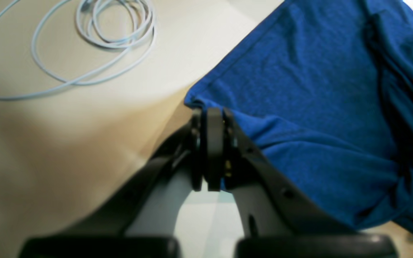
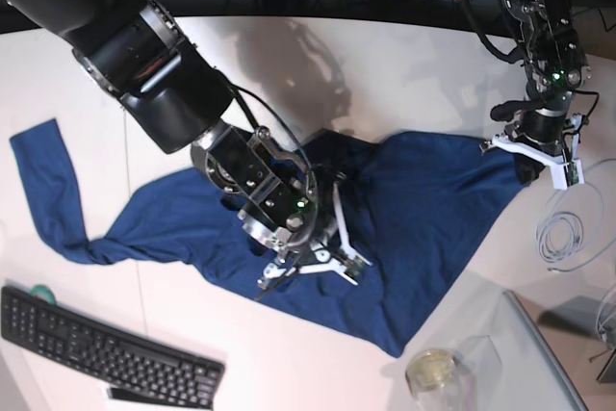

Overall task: Layout the t-shirt on the table in an organized manner, then fold the t-shirt properly
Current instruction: 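Grasp the shirt fabric with the right gripper and drag it toward the hem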

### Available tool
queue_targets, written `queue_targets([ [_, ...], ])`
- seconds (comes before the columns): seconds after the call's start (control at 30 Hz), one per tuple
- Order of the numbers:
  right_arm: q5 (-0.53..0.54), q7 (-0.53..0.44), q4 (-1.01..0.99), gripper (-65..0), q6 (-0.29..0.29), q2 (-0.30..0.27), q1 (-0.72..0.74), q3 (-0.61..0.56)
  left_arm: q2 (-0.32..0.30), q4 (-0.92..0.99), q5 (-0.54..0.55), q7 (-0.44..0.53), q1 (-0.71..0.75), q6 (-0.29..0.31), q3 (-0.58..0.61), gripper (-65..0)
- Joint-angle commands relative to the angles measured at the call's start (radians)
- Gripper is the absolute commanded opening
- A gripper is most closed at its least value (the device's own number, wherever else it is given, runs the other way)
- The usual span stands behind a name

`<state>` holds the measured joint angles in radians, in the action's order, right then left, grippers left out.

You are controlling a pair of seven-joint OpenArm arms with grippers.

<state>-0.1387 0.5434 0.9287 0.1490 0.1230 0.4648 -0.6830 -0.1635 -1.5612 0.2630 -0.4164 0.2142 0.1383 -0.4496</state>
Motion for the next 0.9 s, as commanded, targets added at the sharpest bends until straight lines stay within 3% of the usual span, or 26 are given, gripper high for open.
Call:
queue_targets([
  [0.0, -0.006, 0.016, 0.068, -64.7, -0.007, 0.011, 0.035, 0.004, -0.012, -0.015, 0.005, 0.023, -0.008, 0.001, -0.004, -65.0],
  [0.23, -0.006, 0.208, 0.402, -64.7, -0.006, 0.011, 0.039, 0.001, -0.012, -0.015, 0.005, 0.023, -0.008, 0.001, -0.004, -65.0],
  [0.4, -0.002, 0.223, 0.493, -64.7, -0.006, 0.016, 0.085, 0.001, -0.012, -0.015, 0.005, 0.023, -0.008, 0.001, -0.002, -65.0],
  [0.7, -0.003, -0.306, 0.163, -61.7, -0.012, 0.017, 0.199, 0.010, -0.011, -0.015, 0.005, 0.023, -0.008, 0.001, 0.005, -65.0],
  [0.77, -0.002, -0.406, 0.043, -52.7, -0.025, 0.020, 0.243, 0.012, -0.011, -0.015, 0.005, 0.023, -0.008, 0.001, 0.007, -65.0],
  [0.87, 0.037, -0.451, -0.087, -31.2, -0.183, 0.027, 0.305, 0.012, -0.011, -0.015, 0.005, 0.023, -0.006, 0.001, 0.007, -65.0],
])
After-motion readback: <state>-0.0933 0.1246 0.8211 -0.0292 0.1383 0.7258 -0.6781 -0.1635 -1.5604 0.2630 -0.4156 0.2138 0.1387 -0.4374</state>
